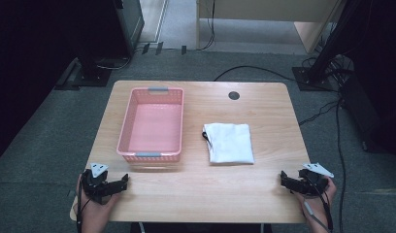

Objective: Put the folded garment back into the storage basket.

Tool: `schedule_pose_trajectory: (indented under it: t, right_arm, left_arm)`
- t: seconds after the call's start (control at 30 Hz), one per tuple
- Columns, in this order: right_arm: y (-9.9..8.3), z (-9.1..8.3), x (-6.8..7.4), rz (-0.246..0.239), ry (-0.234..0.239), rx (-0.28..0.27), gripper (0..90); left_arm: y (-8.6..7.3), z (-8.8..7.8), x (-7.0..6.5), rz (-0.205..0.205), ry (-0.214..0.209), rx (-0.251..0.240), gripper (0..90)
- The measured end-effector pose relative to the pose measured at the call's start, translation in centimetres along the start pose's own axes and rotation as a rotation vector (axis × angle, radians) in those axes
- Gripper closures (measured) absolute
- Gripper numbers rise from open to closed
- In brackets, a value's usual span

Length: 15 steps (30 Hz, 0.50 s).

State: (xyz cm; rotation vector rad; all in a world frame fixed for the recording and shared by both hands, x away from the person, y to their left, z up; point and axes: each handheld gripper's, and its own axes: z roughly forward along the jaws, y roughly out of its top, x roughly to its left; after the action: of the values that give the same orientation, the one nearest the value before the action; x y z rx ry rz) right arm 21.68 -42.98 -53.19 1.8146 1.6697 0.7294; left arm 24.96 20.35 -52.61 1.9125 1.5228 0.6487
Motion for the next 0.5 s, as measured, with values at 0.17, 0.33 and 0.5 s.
schedule_pose_trajectory:
  t: [0.17,0.33,0.5]
  right_arm:
    - [-0.04,-0.06,0.12,-0.003,0.005,-0.003,0.4]
    - [-0.02,-0.06,0.17,0.005,0.010,-0.007,0.5]
    - [0.15,-0.21,0.05,0.020,0.003,-0.023,0.8]
  left_arm:
    - [0.00,0.00,0.00,0.000,0.000,0.000,0.0]
    - [0.00,0.00,0.00,0.000,0.000,0.000,0.0]
    - [0.00,0.00,0.00,0.000,0.000,0.000,0.0]
